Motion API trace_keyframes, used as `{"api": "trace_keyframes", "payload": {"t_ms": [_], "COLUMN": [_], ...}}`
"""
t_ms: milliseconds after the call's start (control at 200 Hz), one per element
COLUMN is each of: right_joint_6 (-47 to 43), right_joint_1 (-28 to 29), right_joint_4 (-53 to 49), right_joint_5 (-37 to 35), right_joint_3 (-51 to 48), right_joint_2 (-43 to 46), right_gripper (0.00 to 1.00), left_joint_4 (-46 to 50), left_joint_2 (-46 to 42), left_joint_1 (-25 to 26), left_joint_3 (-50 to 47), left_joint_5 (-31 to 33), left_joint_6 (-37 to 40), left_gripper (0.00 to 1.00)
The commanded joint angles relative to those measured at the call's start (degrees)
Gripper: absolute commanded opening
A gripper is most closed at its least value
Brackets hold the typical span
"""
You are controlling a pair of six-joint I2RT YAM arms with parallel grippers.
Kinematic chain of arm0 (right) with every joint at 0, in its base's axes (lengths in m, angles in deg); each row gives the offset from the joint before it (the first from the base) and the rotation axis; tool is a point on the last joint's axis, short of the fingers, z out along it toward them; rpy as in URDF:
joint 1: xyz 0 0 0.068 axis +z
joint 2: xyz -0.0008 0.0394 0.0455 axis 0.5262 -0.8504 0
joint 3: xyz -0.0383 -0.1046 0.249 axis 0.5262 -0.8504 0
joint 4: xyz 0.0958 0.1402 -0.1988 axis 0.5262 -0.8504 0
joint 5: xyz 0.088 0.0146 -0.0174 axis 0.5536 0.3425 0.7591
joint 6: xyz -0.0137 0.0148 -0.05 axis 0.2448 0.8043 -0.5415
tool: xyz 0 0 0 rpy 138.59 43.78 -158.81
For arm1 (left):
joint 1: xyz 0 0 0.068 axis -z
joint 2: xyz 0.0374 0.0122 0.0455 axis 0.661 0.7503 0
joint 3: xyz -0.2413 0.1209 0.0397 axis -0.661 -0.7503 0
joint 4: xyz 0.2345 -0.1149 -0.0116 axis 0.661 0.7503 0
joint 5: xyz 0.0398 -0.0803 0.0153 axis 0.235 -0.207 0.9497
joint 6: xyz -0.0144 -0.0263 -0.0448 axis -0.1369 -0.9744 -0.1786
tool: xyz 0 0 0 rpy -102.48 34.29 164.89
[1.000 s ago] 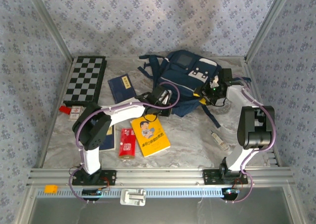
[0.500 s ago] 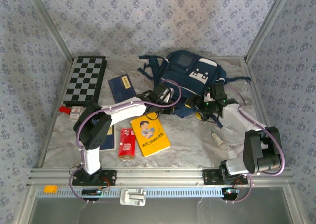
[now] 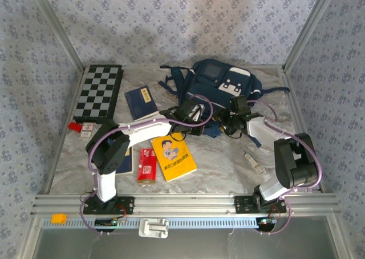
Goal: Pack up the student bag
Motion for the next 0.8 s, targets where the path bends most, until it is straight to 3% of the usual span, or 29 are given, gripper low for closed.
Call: {"api": "trace_keyframes", "payload": {"t_ms": [0,90,190,280,430,660,795], "right_joint_6": [-2.7,-7.0,-14.6,-21.4,-30.9,-32.8,-31.3], "right_joint_1": [1.0,0.3,-1.1,-3.1,-8.4,-12.7,-10.0], "right_joint_4": [-0.9,-3.3,-8.6,-11.6,-19.3,-21.7,-22.5], "right_joint_5": [-1.9,-1.6,0.4,3.2,7.3,6.7,8.1], "right_joint_3": [2.9,3.2,5.3,6.1,9.3,16.0,17.8], "right_joint_2": [-1.7,-1.4,-1.7,-1.4,-2.0,-6.0,-6.8], "right_gripper": [0.43,0.22,0.07,0.00,0.00,0.00,0.22], "left_joint_4": [0.2,1.4,2.7,2.5,3.8,3.1,0.3], "left_joint_2": [0.1,-0.6,-2.4,-4.8,-7.5,-7.6,-6.3], "left_joint_1": [1.2,1.3,1.2,0.5,-2.5,-5.2,-4.4], "left_joint_3": [2.1,1.6,-0.2,-3.8,-8.8,-10.4,-8.6], "left_joint_5": [-2.4,-1.5,0.1,0.2,1.4,-0.4,-3.4], "left_joint_6": [-0.2,0.1,0.2,-0.1,0.3,0.6,-0.9], "left_gripper": [0.00,0.00,0.00,0.00,0.00,0.00,0.00]}}
